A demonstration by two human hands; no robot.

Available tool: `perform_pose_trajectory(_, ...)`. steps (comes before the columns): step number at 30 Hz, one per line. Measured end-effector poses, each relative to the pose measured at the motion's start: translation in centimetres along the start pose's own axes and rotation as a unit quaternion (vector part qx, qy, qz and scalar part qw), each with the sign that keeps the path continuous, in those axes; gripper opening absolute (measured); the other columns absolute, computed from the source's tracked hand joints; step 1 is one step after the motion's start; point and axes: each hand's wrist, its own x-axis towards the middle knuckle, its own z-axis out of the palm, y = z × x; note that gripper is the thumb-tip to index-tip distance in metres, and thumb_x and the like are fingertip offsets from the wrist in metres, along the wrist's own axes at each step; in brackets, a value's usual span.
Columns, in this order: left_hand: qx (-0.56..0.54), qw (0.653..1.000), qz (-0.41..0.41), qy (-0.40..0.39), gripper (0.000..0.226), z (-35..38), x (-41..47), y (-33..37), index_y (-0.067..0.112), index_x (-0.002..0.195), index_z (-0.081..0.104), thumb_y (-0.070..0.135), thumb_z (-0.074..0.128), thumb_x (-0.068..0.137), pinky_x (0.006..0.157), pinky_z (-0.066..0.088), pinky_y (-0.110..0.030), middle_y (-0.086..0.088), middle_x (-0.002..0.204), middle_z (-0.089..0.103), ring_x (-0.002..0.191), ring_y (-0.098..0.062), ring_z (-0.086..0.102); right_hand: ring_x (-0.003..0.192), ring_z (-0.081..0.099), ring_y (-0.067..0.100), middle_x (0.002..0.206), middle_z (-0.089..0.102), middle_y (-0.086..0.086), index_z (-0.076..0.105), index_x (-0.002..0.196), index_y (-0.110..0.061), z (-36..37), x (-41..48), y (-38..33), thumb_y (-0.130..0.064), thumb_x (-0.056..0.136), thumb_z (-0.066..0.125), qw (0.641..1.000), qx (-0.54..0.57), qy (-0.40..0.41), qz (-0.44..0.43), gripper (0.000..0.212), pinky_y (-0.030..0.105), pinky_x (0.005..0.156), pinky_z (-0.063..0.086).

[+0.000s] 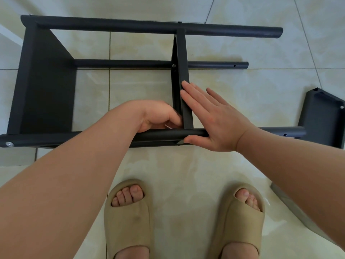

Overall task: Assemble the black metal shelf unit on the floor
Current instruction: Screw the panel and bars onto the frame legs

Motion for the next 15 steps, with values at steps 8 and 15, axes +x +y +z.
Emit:
perform_pose_trajectory(8,0.003,1.000,-0.001,-0.006,0.027,0.08,-0.02,0.07,0.009,0.076,0.075,-0.003,0.054,0.089,0.063,0.058,-0.026,-0.011,0.075,0.073,0.071,-0.022,0.071,0.157,-0.003,0.021,0.170,-0.005,0.006,0.006,0.162,-0.007,-0.01,0.01,0.04,-0.077,0.091,0.030,1.000,-0.003,-0.005,0.001,0.102,0.047,0.127,0.012)
perform_pose_trajectory(15,0.023,1.000,0.000,0.012,0.014,0.27,0.11,0.10,0.009,0.098,0.073,0.009,0.061,0.091,0.082,0.059,-0.035,-0.011,0.092,0.077,0.085,-0.023,0.074,0.157,-0.001,0.022,0.170,-0.003,0.007,0.008,0.162,-0.006,-0.04,-0.01,-0.01,-0.077,0.092,0.030,1.000,-0.001,-0.002,0.001,0.102,0.048,0.126,0.013)
